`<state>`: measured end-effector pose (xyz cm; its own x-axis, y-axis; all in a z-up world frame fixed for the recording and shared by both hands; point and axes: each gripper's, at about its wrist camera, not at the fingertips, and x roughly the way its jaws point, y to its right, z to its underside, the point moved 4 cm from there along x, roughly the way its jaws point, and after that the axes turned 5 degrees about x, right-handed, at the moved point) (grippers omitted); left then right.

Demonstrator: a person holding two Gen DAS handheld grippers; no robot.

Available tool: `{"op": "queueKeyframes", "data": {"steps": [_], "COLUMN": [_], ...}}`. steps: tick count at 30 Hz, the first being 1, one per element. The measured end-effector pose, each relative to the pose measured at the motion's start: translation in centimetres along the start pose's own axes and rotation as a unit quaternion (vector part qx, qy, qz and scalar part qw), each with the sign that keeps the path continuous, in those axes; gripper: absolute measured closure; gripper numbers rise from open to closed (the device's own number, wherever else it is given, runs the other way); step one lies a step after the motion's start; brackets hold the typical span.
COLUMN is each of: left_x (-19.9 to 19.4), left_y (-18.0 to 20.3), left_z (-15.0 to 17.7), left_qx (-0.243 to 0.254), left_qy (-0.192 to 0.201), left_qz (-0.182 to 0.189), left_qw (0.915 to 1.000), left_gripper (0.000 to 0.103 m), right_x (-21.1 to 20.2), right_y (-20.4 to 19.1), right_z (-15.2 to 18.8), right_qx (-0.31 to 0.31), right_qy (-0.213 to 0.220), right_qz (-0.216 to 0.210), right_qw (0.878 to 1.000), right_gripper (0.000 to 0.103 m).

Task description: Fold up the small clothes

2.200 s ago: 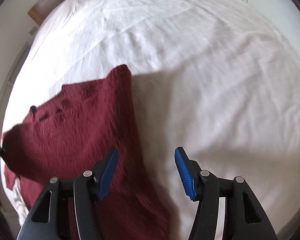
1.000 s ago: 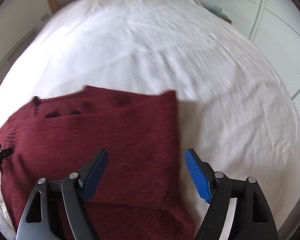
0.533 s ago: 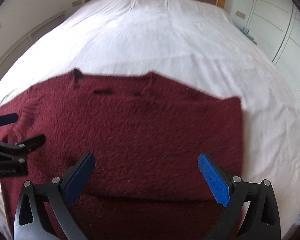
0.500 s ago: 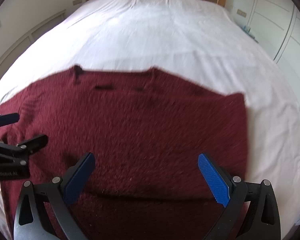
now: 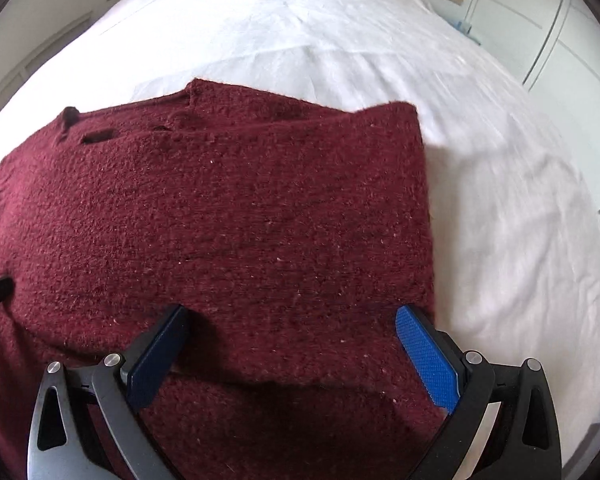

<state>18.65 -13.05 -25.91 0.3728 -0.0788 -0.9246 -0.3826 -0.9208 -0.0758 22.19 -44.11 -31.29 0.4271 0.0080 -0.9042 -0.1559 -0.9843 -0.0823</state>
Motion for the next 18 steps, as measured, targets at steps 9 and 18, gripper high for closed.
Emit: {"op": "queueKeyframes", "data": {"steps": [9, 18], "left_x": [1.7, 2.8], "left_y": [0.1, -0.5], "left_z": [-0.5, -2.2], "left_qx": [-0.017, -0.020], "left_qy": [-0.006, -0.024], "left_qz": [-0.011, 0.002], "left_qw": [0.9998, 0.9995], "left_gripper": [0.001, 0.001], "right_x": [0.9, 0.4], "right_y": [-0.1, -0.8], "right_z": [1.1, 1.3], "right_qx": [0.005, -0.001], "right_qy": [0.004, -0.006], "right_qz": [0.002, 0.019], "right_qw": [1.000, 1.000], "right_gripper": [0.000, 0.000]}}
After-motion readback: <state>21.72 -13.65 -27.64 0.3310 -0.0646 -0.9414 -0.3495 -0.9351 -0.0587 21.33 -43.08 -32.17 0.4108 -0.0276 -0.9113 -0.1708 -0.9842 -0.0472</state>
